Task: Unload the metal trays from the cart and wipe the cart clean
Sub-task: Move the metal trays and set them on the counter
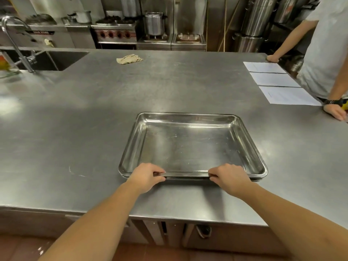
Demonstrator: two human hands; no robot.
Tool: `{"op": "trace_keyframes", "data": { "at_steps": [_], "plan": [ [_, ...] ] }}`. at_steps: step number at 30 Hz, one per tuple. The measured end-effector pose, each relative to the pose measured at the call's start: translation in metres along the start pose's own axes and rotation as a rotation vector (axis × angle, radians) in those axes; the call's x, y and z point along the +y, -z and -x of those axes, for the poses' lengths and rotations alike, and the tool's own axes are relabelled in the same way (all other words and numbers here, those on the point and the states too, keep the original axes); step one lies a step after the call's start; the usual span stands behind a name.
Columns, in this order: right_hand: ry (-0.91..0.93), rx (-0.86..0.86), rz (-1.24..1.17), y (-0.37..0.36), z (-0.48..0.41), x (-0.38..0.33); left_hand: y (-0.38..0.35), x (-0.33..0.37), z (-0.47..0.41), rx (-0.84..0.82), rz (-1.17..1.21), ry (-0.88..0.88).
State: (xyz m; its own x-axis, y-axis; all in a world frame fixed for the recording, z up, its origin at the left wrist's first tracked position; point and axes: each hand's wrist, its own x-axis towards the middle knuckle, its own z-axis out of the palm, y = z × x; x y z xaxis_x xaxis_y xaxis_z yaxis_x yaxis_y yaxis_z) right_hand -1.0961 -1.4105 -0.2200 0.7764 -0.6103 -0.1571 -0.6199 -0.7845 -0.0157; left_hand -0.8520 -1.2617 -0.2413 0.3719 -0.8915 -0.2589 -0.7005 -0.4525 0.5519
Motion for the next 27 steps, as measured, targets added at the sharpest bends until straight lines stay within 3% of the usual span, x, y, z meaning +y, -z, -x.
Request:
{"op": "trace_keyframes", "data": {
  "at_steps": [6,13,27],
  "plan": [
    [-0.017,-0.037,0.001,-0.012,-0.005,0.004,-0.015,0.002,-0.004,0.101,-0.299,-0.108],
    [-0.093,-0.073,0.112,-0.017,-0.006,0.009,-0.024,0.01,-0.01,0.106,-0.576,-0.169],
    [-0.115,-0.167,0.156,-0.011,-0.003,-0.005,-0.024,0.008,-0.004,0.095,-0.568,-0.095]
  ]
}}
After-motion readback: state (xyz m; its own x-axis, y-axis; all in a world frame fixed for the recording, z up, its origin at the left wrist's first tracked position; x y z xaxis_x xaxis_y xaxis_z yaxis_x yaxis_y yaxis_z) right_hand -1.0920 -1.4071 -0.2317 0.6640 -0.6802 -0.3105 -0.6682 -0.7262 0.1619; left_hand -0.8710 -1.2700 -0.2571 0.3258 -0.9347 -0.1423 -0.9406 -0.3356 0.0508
